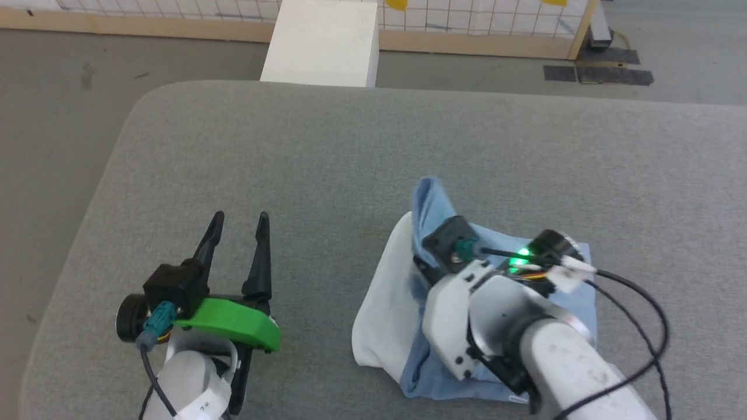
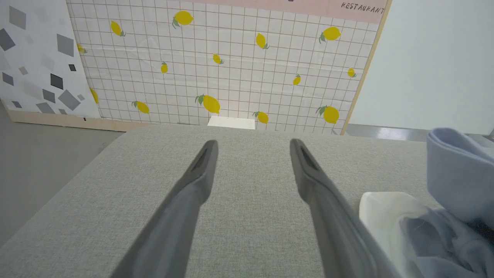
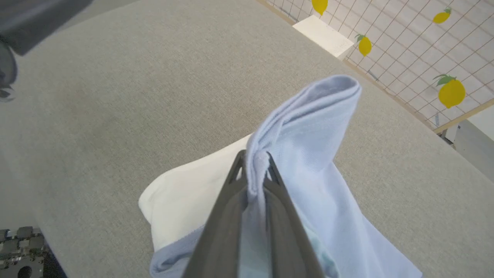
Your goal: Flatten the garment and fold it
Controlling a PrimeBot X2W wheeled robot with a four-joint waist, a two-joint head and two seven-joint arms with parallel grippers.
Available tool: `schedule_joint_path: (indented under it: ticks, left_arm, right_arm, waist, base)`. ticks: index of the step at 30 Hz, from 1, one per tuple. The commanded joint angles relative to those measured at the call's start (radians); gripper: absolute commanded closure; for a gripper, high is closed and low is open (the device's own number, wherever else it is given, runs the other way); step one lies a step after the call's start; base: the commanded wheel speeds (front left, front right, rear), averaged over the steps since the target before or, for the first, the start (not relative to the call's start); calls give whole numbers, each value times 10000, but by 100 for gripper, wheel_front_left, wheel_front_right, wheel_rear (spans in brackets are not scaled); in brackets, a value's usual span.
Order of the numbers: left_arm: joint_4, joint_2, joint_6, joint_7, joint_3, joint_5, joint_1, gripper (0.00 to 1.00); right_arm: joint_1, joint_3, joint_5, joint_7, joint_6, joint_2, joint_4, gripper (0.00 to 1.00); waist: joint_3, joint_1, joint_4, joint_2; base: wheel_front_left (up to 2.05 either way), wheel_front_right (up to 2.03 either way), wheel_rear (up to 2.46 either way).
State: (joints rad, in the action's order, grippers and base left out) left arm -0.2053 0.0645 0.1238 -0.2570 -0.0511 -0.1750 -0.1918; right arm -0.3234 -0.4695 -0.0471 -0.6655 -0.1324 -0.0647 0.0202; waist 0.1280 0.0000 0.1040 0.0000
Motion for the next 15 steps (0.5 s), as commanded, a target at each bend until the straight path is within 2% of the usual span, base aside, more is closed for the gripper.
schedule_joint_path:
  ticks: [1, 4, 8, 9, 10, 11, 15]
  left_arm:
    - [-6, 0, 68, -47, -50, -103, -195, 0]
    - [-31, -11, 68, -47, -155, -141, -288, 0]
    - [-76, -18, 68, -47, -221, -166, -340, 0]
    - [-85, -19, 68, -47, -223, -170, -345, 0]
    - [-96, -19, 68, -47, -219, -172, -347, 0]
    - [-107, -18, 68, -47, -209, -174, -341, 0]
    - [-141, 0, 68, -47, -144, -164, -259, 0]
  right_arm:
    - [-258, -123, -123, 152, 17, 58, -513, 100]
    - [-642, -346, -378, 430, 17, 122, -1841, 100]
    - [-951, -628, -1054, 790, 17, 139, -2974, 100]
    - [-998, -704, -1189, 829, 17, 140, -3153, 78]
    - [-1026, -793, -1447, 891, 17, 141, -3309, 16]
    - [-1037, -830, -1653, 949, 17, 141, -3392, 0]
    - [-987, -872, -2699, 1344, 17, 143, -3290, 0]
  waist:
    - [158, 0, 166, 0]
    - [286, 0, 289, 0]
    - [353, 0, 361, 0]
    - [356, 0, 365, 0]
    - [352, 0, 360, 0]
    - [341, 0, 346, 0]
    - [212, 0, 206, 0]
  base:
    - [0, 0, 0]
    - [0, 0, 0]
    - [0, 0, 0]
    - [0, 0, 0]
    - [0, 0, 0]
    - [0, 0, 0]
    - [0, 0, 0]
